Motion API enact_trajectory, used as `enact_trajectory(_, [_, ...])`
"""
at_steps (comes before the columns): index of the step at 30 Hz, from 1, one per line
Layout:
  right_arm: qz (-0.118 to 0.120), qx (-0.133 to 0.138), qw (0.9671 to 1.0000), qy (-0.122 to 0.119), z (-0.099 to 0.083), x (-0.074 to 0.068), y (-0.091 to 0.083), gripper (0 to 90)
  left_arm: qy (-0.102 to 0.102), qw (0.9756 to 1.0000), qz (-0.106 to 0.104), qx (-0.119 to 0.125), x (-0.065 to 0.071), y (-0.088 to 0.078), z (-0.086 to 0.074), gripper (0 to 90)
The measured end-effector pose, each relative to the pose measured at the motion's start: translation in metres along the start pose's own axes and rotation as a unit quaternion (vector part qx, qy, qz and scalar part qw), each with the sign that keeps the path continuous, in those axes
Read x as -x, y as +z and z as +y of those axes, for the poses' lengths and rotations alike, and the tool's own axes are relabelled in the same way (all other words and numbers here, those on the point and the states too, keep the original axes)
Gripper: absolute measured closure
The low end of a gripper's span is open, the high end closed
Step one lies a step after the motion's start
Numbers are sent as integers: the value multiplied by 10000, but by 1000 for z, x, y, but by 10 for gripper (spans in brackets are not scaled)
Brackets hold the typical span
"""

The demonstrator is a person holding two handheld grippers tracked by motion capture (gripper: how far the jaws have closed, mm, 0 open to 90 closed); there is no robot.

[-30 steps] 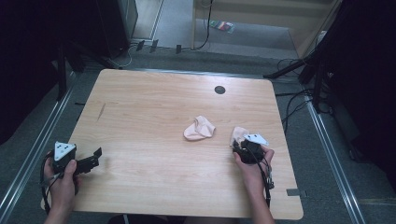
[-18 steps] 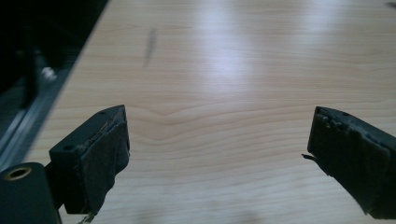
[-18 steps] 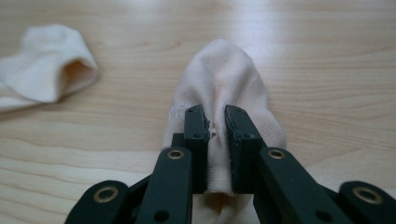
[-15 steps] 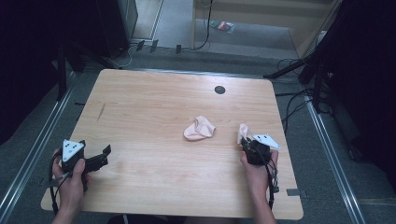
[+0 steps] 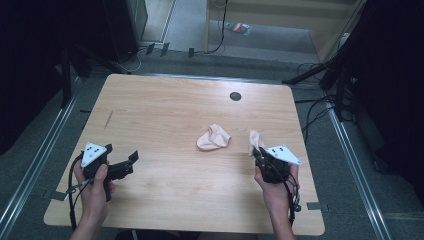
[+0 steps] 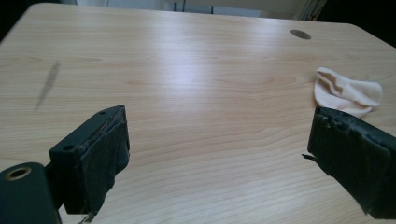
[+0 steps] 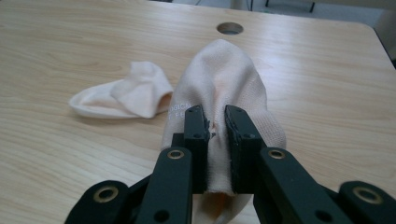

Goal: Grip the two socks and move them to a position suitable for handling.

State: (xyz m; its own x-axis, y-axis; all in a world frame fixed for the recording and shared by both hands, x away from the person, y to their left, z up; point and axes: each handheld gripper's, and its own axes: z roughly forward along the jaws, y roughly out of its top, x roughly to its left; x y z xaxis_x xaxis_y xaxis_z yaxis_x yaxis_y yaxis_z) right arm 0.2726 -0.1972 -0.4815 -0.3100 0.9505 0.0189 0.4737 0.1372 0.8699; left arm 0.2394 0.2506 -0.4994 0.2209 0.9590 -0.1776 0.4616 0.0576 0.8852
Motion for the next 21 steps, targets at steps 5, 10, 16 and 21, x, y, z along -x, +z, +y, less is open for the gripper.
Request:
enact_trajectory(5, [246, 13, 9994, -253, 7, -24, 2, 802, 166, 9996, -231, -72, 33, 15, -2, 57])
enact_trajectory(10, [491, -13, 9982, -338, 8, -40, 4, 802, 422, 9982, -432, -64, 50, 17, -6, 58])
enact_trajectory(16, [816, -18, 9960, -369, 7, -55, 7, 800, 469, 9969, -622, -142, 55, 23, -11, 58])
enact_trajectory(21, [1019, -35, 9935, -498, 6, -66, 7, 800, 596, 9957, -665, -259, 54, 22, -17, 57])
